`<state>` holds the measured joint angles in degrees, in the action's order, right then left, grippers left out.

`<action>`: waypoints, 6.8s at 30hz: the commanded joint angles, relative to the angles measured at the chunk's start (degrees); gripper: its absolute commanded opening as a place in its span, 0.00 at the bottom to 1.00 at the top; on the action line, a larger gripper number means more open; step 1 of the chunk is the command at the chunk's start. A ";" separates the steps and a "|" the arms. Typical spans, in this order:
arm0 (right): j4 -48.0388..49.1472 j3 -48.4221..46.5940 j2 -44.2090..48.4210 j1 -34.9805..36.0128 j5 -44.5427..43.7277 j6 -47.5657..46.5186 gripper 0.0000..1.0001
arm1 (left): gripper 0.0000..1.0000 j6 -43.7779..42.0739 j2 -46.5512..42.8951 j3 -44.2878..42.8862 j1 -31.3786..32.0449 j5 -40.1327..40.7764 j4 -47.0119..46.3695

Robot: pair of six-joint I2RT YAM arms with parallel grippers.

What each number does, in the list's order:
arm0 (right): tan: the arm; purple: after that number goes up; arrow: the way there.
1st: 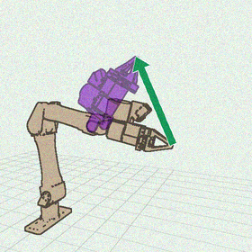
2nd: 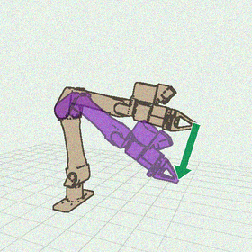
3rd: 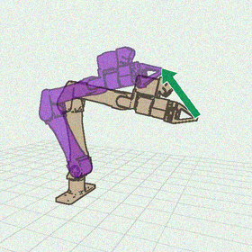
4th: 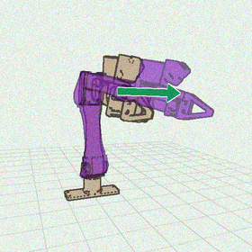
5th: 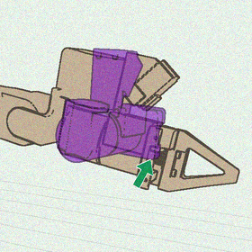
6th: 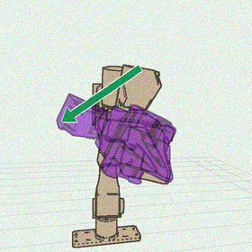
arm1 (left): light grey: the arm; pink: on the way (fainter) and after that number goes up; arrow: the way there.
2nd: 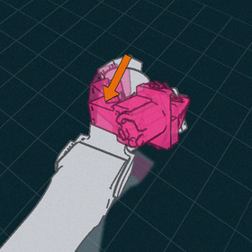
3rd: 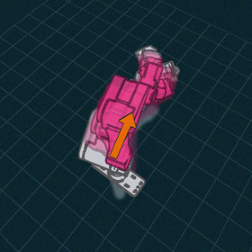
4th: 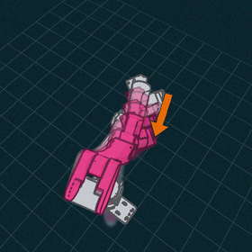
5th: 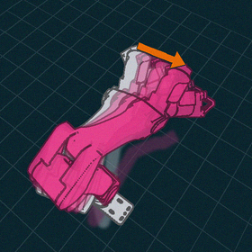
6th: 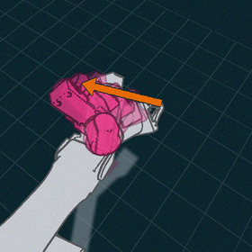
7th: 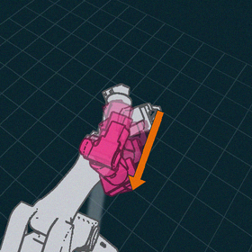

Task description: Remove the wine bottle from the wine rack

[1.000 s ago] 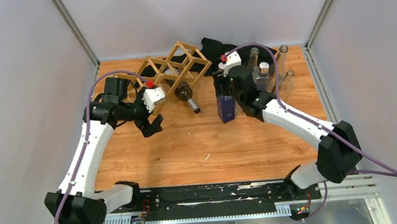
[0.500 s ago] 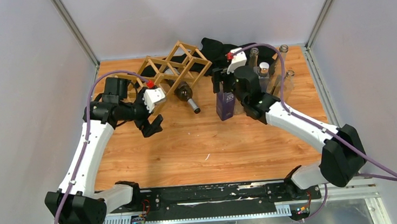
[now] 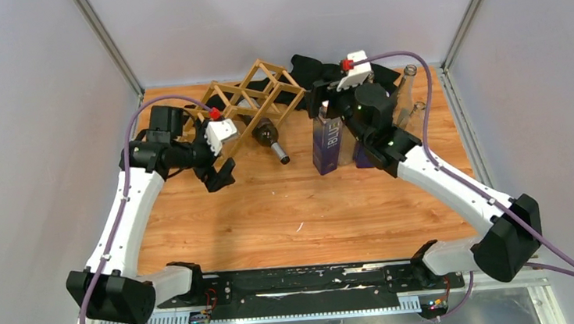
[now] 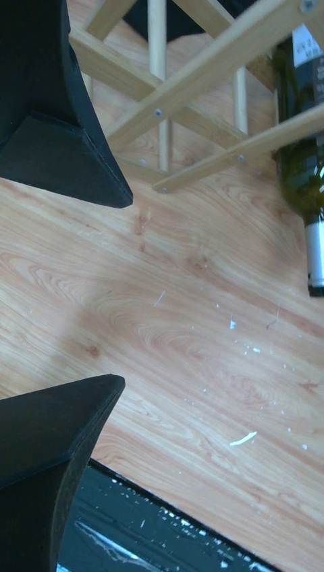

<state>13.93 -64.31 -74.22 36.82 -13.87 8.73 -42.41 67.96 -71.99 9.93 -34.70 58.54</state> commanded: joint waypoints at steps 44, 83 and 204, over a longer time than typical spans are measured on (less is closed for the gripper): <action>-25.43 -31.52 -45.14 11.62 -0.76 0.80 0.64 | 1.00 3.01 0.58 2.46 -12.88 -3.79 -6.95; -18.02 -22.07 -42.28 11.26 4.26 2.78 0.00 | 0.98 1.93 2.38 3.21 -12.83 -8.70 -6.60; -23.51 -3.10 21.36 18.11 22.82 14.68 0.95 | 0.00 17.59 -18.68 17.11 23.76 -2.51 -27.55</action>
<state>-15.14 -69.47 -52.56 55.09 10.83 23.73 -31.77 49.45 -51.16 33.23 -32.36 37.65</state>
